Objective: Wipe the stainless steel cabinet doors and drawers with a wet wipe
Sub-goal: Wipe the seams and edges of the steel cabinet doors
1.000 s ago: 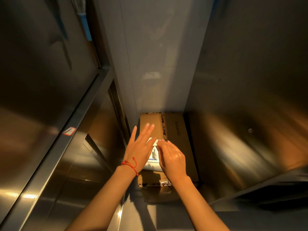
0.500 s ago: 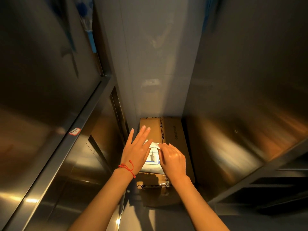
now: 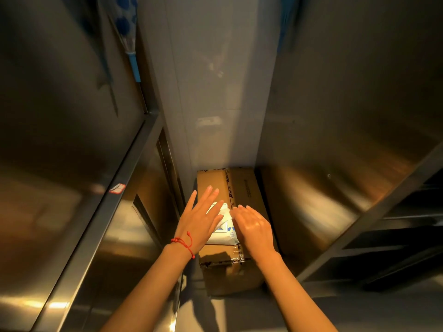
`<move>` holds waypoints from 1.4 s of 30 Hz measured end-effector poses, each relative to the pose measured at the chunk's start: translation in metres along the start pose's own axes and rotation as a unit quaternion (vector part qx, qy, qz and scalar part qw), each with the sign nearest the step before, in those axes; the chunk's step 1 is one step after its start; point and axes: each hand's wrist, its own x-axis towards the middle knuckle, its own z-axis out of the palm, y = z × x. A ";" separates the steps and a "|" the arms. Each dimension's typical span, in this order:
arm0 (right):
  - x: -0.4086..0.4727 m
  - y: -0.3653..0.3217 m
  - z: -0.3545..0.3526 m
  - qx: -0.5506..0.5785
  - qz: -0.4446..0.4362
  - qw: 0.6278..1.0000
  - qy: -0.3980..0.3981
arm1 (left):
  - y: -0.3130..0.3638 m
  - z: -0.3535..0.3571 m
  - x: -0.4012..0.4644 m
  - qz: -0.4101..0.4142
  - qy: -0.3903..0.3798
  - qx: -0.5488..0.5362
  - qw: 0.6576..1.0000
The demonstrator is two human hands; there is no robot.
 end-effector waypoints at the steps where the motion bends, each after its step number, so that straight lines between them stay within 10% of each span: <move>1: -0.003 -0.002 -0.003 -0.004 -0.005 1.000 0.003 | 0.001 0.000 -0.002 0.008 0.005 0.004 1.000; 24: -0.073 -0.022 -0.057 -0.001 0.026 0.998 0.058 | 0.057 -0.009 -0.048 0.076 -0.015 -0.063 0.995; 42: -0.180 0.009 -0.153 -0.004 0.067 0.998 0.011 | 0.180 -0.055 -0.099 0.146 0.171 -0.109 0.968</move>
